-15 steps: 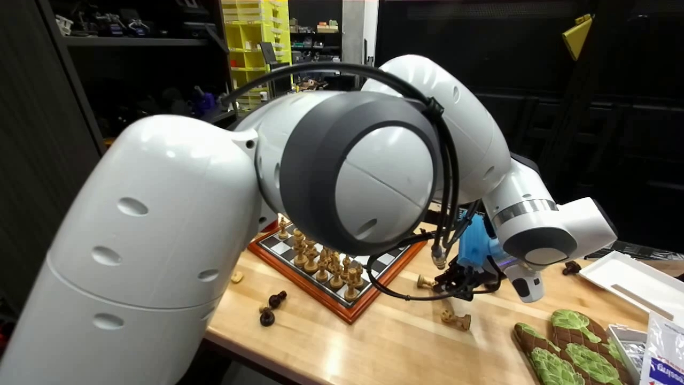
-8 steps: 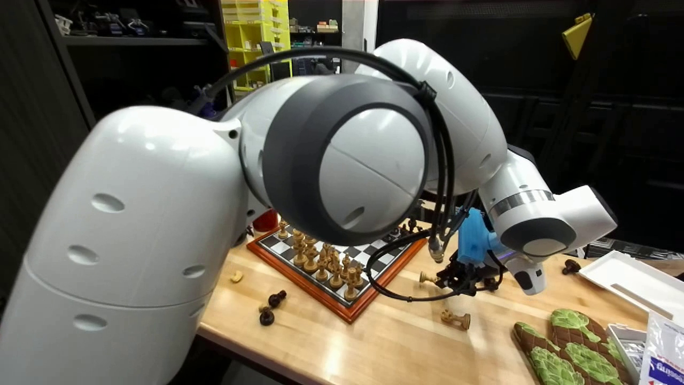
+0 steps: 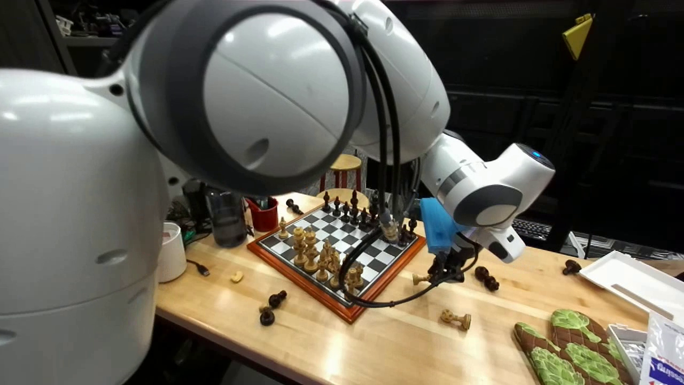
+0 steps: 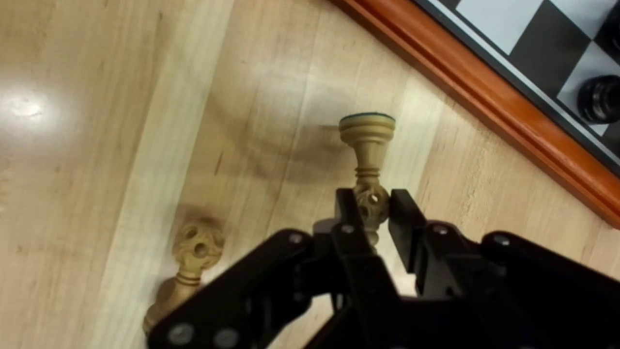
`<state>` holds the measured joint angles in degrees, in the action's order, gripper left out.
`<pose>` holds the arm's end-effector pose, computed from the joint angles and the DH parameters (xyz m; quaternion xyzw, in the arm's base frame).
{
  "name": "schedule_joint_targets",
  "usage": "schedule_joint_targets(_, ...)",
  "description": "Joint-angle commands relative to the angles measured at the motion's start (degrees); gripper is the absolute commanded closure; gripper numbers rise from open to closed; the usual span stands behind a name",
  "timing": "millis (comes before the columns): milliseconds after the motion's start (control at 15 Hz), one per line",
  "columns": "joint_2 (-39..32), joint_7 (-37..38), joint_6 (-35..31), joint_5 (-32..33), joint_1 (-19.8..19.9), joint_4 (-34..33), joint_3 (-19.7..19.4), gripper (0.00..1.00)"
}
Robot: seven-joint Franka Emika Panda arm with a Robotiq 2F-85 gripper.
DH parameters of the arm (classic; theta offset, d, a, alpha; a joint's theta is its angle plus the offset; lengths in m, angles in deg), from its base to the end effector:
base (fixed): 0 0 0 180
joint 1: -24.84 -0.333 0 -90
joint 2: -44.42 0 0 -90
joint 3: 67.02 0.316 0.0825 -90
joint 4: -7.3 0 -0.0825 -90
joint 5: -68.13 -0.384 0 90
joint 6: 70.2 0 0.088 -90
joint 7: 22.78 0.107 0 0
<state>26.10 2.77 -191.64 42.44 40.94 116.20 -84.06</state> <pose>0.5285 -0.3108 0.3350 -0.7980 0.5852 0.0287 0.1412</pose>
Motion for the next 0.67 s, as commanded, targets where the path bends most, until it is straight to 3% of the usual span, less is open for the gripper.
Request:
schedule_joint_targets(0, 9.1, 7.2, -11.0, 12.3, -5.6, 11.0, -1.0, 0.95)
schedule_joint_targets(400, 15.7, 26.9, -21.6, 42.6, -9.3, 19.1, -0.8, 0.95)
schedule_joint_targets(467, 15.7, 30.4, -22.8, 47.7, -11.0, 19.6, -2.4, 0.95)
schedule_joint_targets(600, 16.5, 36.5, -24.1, 57.0, -9.1, 20.8, -0.4, 0.95)
